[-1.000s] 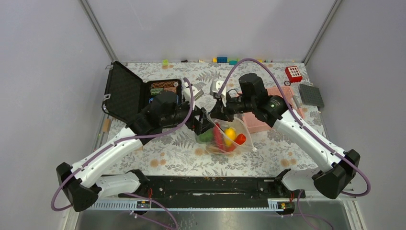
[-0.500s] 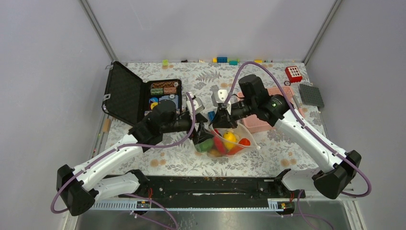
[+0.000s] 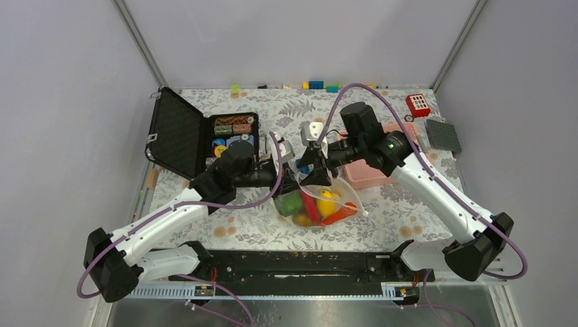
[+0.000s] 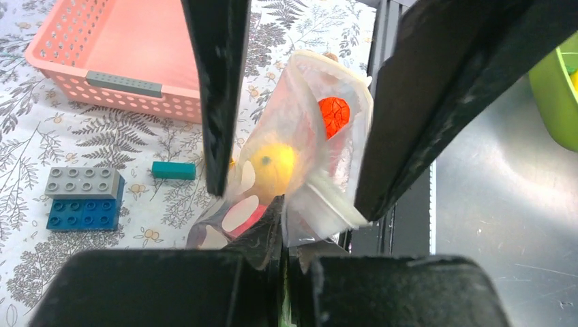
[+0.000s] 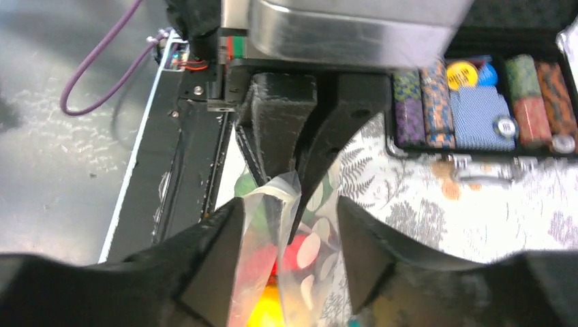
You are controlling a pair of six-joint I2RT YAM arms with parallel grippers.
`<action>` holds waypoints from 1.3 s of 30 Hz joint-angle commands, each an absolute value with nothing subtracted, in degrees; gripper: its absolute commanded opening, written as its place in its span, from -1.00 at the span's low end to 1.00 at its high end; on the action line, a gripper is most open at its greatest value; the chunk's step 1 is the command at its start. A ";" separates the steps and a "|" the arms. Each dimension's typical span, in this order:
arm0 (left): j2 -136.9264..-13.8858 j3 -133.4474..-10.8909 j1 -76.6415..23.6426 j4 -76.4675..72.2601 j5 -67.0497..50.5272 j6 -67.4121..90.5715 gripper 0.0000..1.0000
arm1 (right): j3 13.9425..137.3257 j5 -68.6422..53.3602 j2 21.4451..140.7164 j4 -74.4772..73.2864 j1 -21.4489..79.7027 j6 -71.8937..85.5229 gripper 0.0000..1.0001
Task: Place the food in the zip-top bag and seal the zipper
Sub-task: Adjust the zipper food storage bag at the center of the board.
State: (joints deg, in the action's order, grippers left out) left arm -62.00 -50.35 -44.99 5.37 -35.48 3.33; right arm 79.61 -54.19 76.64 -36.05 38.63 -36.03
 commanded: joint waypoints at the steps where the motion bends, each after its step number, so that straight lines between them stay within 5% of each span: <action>1: -59.45 -48.65 -44.70 -2.13 -32.33 4.96 -1.00 | 76.89 -42.77 71.49 -32.16 39.02 -30.90 0.31; 11: -56.71 -46.01 -44.67 -3.63 -21.70 9.35 -1.00 | 57.90 -8.25 50.07 -20.44 38.98 -6.49 0.98; 17: -55.53 -45.32 -44.67 -3.62 -17.31 13.38 -1.00 | 37.41 1.59 33.32 -2.85 38.82 9.53 0.99; 25: -50.62 -40.11 -44.67 -4.18 -13.09 17.89 -1.00 | 19.32 -2.50 27.31 15.58 38.26 19.18 0.88; 39: -40.60 -31.11 -44.66 -4.36 -11.32 23.24 -1.00 | 8.53 -4.01 19.39 23.16 38.14 18.27 0.68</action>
